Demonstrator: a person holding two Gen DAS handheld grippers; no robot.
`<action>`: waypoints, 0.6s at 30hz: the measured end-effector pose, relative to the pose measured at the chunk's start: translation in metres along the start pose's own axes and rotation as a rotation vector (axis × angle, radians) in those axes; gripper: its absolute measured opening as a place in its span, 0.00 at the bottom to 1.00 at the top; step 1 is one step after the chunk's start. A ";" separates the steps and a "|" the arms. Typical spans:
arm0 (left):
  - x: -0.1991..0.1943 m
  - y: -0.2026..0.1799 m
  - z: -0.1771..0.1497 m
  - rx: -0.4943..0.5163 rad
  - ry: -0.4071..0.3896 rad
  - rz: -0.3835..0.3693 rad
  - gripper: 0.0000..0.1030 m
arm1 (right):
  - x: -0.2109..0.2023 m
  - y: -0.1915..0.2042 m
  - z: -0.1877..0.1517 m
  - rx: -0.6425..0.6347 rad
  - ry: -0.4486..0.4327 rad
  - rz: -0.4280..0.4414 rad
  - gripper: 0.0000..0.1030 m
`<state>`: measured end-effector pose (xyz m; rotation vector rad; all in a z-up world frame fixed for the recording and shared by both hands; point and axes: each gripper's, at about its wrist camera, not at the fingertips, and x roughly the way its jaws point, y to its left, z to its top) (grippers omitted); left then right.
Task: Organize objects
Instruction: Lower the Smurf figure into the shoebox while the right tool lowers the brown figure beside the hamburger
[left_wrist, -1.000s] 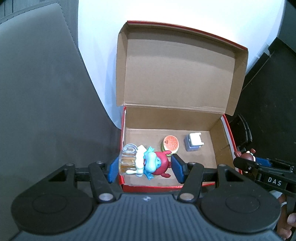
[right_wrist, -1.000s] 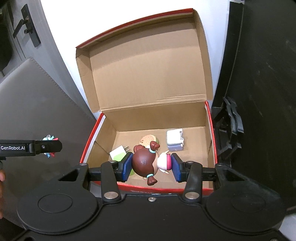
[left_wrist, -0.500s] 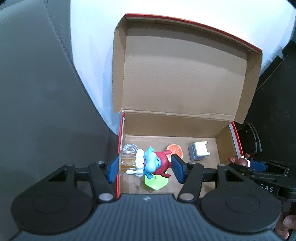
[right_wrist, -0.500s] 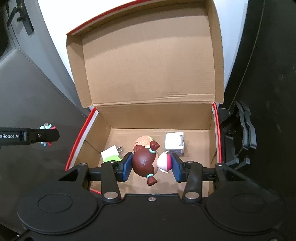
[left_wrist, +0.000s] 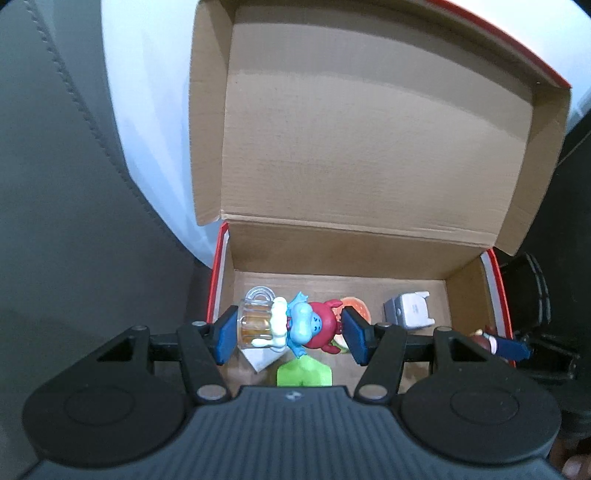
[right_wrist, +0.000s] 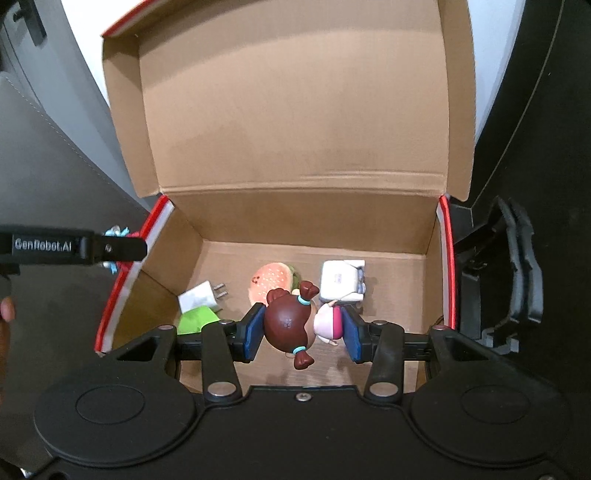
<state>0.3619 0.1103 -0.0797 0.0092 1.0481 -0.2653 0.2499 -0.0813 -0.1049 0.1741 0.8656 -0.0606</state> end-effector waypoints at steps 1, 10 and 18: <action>0.004 0.000 0.002 -0.002 0.001 0.000 0.56 | 0.004 -0.001 0.000 -0.001 0.008 -0.001 0.42; 0.038 -0.007 0.012 -0.001 0.017 0.009 0.56 | 0.035 -0.001 -0.002 -0.045 0.073 -0.009 0.42; 0.074 -0.017 0.011 0.015 0.055 0.025 0.56 | 0.058 -0.002 -0.006 -0.064 0.123 -0.017 0.42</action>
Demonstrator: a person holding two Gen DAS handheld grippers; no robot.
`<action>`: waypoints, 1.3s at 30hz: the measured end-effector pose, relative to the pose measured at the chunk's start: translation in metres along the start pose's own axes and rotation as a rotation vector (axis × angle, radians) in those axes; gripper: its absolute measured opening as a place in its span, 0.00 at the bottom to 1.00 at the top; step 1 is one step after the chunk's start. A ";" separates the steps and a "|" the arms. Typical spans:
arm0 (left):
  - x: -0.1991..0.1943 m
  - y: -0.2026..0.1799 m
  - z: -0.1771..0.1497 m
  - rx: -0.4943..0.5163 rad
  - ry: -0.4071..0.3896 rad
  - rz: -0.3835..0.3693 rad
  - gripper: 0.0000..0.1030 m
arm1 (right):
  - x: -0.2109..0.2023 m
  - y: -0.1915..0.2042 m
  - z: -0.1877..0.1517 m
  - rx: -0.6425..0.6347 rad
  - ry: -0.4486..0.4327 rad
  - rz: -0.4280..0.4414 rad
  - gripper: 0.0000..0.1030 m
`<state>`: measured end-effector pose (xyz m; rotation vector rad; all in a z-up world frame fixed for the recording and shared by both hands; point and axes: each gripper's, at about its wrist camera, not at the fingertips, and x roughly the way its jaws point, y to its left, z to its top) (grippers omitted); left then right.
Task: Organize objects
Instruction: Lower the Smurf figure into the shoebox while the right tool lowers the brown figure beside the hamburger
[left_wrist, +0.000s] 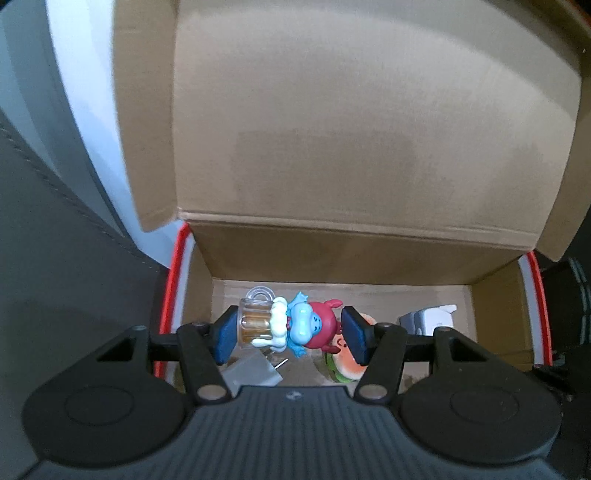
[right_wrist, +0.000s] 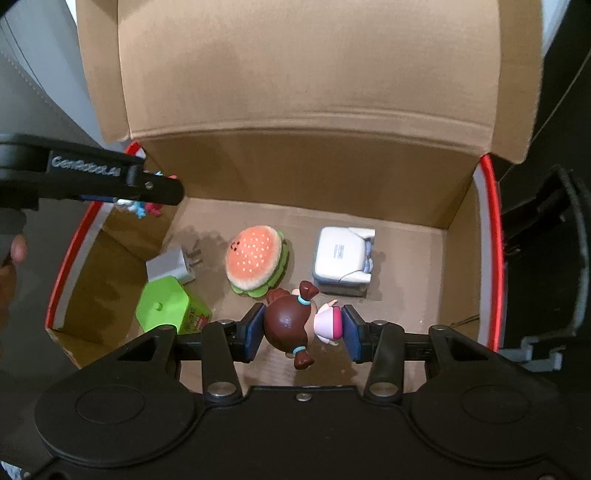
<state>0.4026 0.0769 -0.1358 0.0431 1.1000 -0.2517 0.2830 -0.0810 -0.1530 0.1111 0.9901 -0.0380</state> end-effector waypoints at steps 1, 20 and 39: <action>0.004 -0.002 0.000 0.004 0.003 0.001 0.56 | 0.003 0.001 0.000 -0.005 0.006 -0.002 0.42; 0.056 -0.009 -0.004 0.012 0.078 0.041 0.57 | 0.037 0.006 0.008 -0.020 0.070 -0.022 0.43; 0.022 -0.013 -0.008 0.009 0.060 0.031 0.60 | 0.044 -0.005 0.008 0.066 0.070 -0.041 0.43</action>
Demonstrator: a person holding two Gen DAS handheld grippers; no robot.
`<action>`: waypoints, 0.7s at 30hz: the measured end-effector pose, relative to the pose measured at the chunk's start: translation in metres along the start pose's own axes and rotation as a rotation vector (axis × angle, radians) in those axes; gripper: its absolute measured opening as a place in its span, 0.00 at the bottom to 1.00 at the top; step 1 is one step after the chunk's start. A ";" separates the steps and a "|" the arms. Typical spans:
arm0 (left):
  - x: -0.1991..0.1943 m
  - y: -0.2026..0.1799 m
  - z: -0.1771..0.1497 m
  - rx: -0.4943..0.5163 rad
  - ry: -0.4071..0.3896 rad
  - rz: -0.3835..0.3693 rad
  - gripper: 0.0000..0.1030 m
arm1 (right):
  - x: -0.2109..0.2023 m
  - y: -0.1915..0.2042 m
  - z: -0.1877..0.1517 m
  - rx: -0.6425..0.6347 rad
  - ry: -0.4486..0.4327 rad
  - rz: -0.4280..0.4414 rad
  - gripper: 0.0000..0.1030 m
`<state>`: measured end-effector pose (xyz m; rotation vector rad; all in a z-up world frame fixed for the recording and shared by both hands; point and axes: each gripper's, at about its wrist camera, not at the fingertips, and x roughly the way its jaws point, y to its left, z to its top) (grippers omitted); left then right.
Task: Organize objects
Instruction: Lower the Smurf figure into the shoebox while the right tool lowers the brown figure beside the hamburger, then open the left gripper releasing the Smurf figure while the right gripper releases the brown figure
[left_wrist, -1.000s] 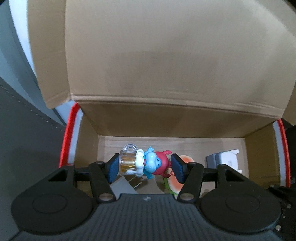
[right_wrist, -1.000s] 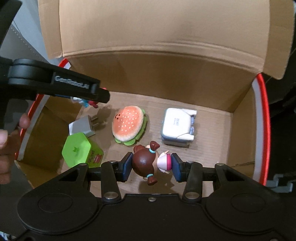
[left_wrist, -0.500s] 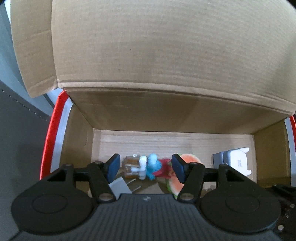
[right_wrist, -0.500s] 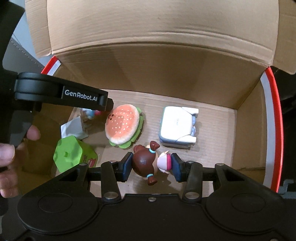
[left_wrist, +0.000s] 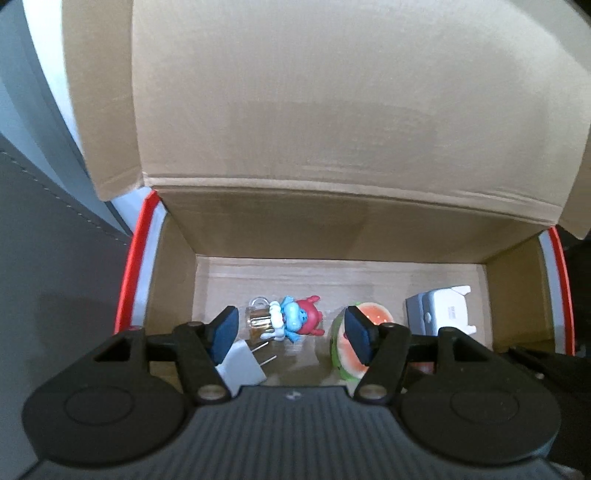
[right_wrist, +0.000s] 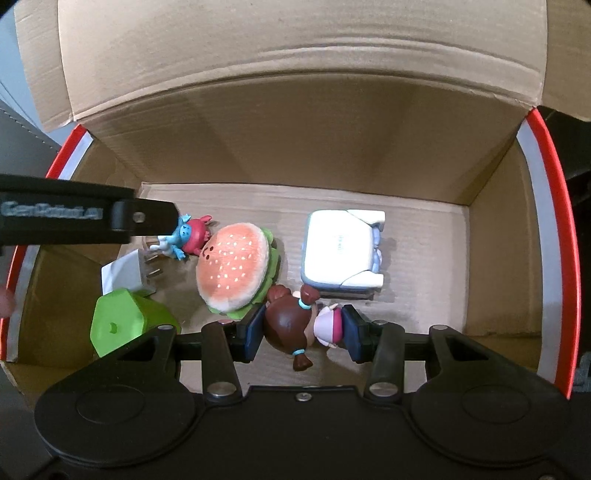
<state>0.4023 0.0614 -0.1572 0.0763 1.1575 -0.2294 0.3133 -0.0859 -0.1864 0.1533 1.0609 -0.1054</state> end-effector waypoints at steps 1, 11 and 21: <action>-0.003 0.000 -0.001 0.001 -0.003 0.001 0.61 | -0.001 0.000 0.000 0.002 -0.005 -0.005 0.44; -0.037 0.012 -0.013 -0.030 -0.010 0.031 0.62 | -0.014 0.020 0.000 -0.020 -0.052 0.003 0.44; -0.075 0.018 -0.026 -0.064 -0.050 0.033 0.70 | -0.064 0.012 0.003 -0.009 -0.145 0.046 0.45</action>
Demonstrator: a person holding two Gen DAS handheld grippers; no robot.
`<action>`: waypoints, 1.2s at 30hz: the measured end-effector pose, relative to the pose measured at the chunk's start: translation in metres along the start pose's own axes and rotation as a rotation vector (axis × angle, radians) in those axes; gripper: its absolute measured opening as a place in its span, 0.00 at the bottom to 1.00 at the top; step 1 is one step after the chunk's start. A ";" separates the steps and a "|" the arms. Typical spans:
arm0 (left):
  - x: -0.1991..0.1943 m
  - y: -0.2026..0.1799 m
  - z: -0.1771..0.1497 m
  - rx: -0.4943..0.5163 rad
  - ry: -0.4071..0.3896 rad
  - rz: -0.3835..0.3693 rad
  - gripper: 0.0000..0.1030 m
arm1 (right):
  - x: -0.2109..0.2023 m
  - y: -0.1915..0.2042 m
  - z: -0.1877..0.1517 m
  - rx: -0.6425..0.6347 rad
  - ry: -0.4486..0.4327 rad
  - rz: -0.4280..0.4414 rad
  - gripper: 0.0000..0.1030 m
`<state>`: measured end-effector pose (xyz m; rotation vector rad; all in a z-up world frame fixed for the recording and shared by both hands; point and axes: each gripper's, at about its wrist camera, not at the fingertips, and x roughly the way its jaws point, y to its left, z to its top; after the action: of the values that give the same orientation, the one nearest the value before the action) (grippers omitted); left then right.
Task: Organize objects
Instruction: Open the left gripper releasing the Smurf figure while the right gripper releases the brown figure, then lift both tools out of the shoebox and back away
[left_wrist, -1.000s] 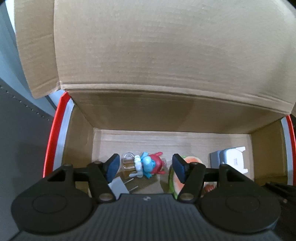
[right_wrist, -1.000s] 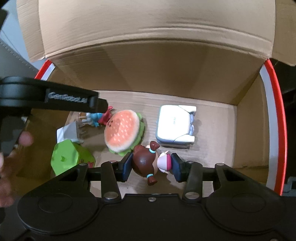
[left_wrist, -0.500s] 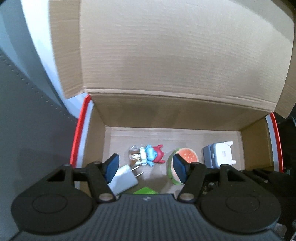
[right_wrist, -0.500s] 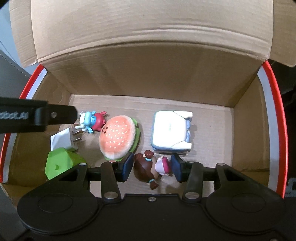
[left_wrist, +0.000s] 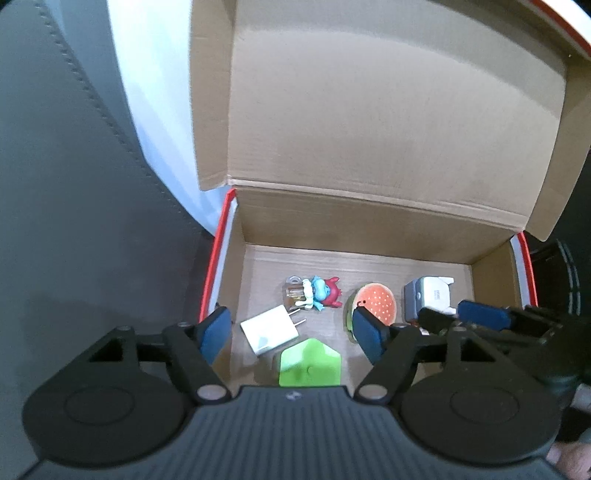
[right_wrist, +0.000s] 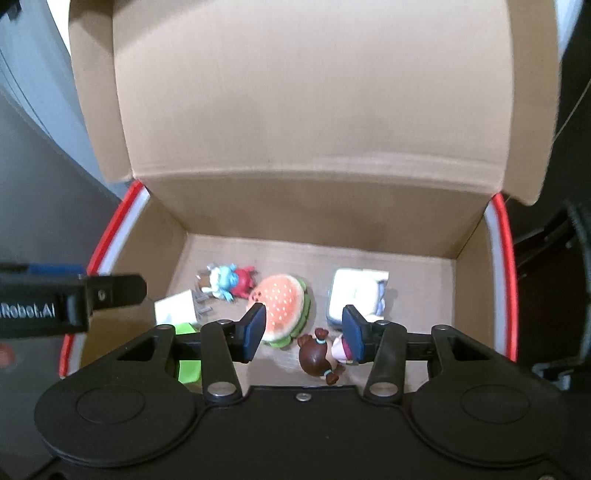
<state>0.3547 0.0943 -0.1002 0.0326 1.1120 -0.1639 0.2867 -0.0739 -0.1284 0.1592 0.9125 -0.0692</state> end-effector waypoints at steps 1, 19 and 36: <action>-0.004 0.000 -0.001 -0.005 -0.004 0.001 0.70 | -0.007 -0.002 0.004 0.006 -0.010 0.005 0.45; -0.064 0.002 -0.012 -0.003 -0.085 -0.007 0.83 | -0.092 -0.012 0.018 0.048 -0.163 0.043 0.59; -0.126 0.010 -0.030 -0.014 -0.242 0.012 0.89 | -0.149 -0.007 0.002 0.082 -0.283 0.072 1.00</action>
<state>0.2750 0.1216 -0.0018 0.0064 0.8715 -0.1448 0.1963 -0.0826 -0.0096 0.2513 0.6214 -0.0605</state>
